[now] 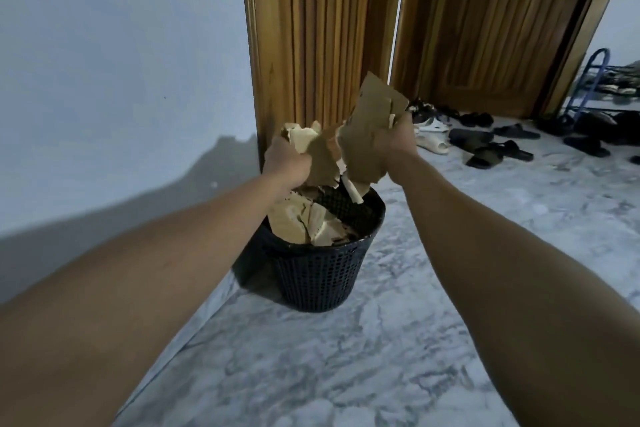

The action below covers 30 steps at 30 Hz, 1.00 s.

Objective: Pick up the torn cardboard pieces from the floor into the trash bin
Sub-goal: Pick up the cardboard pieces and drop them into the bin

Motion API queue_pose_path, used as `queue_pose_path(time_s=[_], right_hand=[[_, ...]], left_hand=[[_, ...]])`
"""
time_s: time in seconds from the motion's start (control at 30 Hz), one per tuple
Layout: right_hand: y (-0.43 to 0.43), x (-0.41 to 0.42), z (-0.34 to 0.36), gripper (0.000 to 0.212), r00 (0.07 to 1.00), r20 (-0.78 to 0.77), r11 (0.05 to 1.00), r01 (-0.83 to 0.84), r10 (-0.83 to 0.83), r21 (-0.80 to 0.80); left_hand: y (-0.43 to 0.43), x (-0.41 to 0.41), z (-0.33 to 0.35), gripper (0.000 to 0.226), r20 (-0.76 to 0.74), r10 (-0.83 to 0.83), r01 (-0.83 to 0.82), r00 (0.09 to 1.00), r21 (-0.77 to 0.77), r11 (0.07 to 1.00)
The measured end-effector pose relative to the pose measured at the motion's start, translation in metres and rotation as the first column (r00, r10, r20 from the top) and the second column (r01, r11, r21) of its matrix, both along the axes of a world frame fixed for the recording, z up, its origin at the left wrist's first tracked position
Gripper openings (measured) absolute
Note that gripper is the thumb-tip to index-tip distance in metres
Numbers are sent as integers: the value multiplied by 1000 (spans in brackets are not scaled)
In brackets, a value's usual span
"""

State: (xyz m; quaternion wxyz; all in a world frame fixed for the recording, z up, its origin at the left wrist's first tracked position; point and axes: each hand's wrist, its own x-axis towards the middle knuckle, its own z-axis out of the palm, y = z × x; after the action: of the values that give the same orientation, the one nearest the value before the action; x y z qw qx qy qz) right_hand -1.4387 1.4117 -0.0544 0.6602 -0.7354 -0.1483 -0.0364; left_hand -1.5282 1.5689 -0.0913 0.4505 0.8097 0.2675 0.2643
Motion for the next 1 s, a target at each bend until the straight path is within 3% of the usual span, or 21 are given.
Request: queue_pose_path(time_s=[0.1,0.23,0.33,0.4,0.47,0.6,0.7,0.8,0.93,1.0], right_hand=[[17,1,-11,37,999,28,997,42,-44,58],[29,9,-25,28,998,39,998,50,-52,46],[34,15,-46,26,999,-53,997,-6,2,-79],[32,19,-71,43,992,-126,938,-53,10,-343],[24,18,-93,58,985,-166,825,-57,-46,-563],[8,26,-114,32,999,-30,729,4,-33,-685],[-3,26,-118,18,999,-34,642,-32,9,-766],[-9,23,-128,25,997,-61,546,-81,55,-834],[-9,19,-133,36,995,-90,644,-45,-37,-764],[-7,14,-134,48,988,-123,658,-34,-90,-752]], left_hand=[[10,7,-9,57,25,49,-45,999,-136,990],[21,12,-20,47,23,51,-46,998,-195,980],[30,11,-27,58,-159,-41,1,986,-247,969],[34,4,-36,73,-348,-85,31,934,-158,987],[41,-3,-47,84,-497,-28,76,867,76,994],[45,-11,-56,71,-663,-50,325,747,299,897],[39,-14,-58,58,-786,-108,493,609,269,827],[34,-14,-66,53,-819,-170,549,548,199,812],[34,-11,-80,53,-832,-235,575,503,118,810],[38,-9,-90,53,-801,-193,550,567,194,812]])
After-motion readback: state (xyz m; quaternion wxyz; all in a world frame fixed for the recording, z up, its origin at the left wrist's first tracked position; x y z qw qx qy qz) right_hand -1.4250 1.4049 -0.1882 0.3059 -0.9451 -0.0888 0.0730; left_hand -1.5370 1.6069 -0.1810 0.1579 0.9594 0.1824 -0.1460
